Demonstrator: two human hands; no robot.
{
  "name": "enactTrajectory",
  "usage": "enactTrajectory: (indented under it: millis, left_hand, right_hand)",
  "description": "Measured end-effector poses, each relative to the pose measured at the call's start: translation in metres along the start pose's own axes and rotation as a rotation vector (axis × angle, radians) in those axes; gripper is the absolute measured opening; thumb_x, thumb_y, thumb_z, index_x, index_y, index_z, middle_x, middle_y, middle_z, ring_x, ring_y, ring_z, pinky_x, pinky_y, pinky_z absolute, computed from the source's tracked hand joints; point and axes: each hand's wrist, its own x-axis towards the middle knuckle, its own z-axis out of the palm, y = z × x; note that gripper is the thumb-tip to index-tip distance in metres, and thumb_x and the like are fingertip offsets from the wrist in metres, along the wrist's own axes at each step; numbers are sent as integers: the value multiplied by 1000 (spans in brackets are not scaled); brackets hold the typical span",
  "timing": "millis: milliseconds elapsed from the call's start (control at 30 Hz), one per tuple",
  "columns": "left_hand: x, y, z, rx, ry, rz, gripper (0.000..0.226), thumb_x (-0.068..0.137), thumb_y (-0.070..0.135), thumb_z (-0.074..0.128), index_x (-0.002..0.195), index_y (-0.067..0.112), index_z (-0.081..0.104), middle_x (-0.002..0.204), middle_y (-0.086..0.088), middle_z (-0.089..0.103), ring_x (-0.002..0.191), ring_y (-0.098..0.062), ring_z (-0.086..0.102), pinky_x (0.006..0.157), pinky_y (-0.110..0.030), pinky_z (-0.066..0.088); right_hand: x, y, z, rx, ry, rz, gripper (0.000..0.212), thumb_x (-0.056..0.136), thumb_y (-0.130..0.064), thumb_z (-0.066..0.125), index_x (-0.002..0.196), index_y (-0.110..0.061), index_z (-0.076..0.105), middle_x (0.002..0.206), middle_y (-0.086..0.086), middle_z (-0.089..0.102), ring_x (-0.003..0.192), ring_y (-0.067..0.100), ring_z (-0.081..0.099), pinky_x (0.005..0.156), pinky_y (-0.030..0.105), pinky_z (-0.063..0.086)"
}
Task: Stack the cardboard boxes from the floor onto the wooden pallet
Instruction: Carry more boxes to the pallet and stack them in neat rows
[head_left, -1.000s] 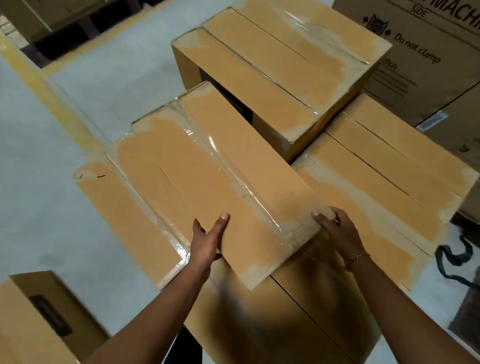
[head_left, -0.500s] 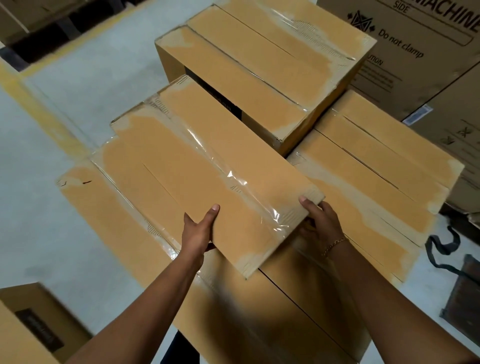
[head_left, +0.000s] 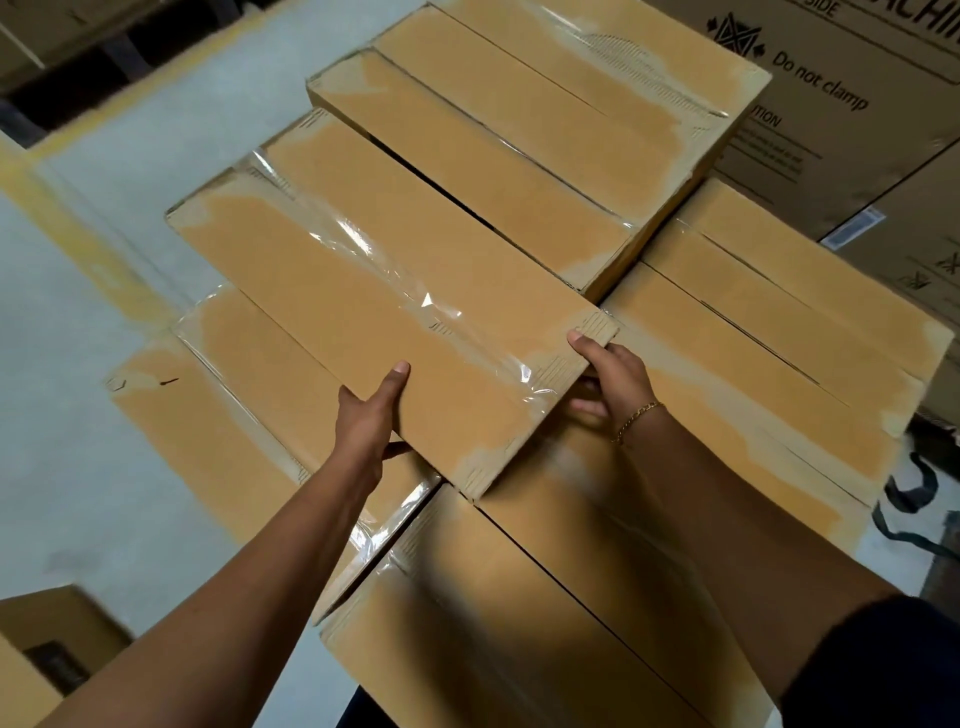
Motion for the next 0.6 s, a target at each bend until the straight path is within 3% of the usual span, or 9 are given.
enactTrajectory:
  millis: [167, 400, 600]
  left_hand:
    - [18, 12, -2, 14, -3, 12, 125, 76, 65, 81, 165, 20, 4, 151, -7, 49, 118, -29, 66, 79, -52, 63]
    - [34, 19, -6, 19, -6, 14, 123, 72, 66, 83, 162, 18, 14, 148, -7, 51, 115, -29, 67, 70, -49, 65]
    - [45, 24, -9, 9, -6, 2, 122, 79, 60, 81, 164, 16, 5, 143, -8, 54, 111, -28, 68, 75, -49, 63]
  right_hand:
    - [14, -7, 10, 8, -12, -5, 61, 72, -61, 83, 119, -26, 68, 129, -1, 67, 121, 23, 62, 67, 41, 64]
    - [31, -8, 22, 20, 5, 5, 86, 57, -68, 87, 126, -20, 66, 128, 5, 67, 118, 24, 64, 65, 40, 64]
    - [39, -11, 33, 40, 25, 16, 120, 51, -70, 89, 148, -14, 49, 140, 6, 58, 121, 25, 60, 64, 40, 64]
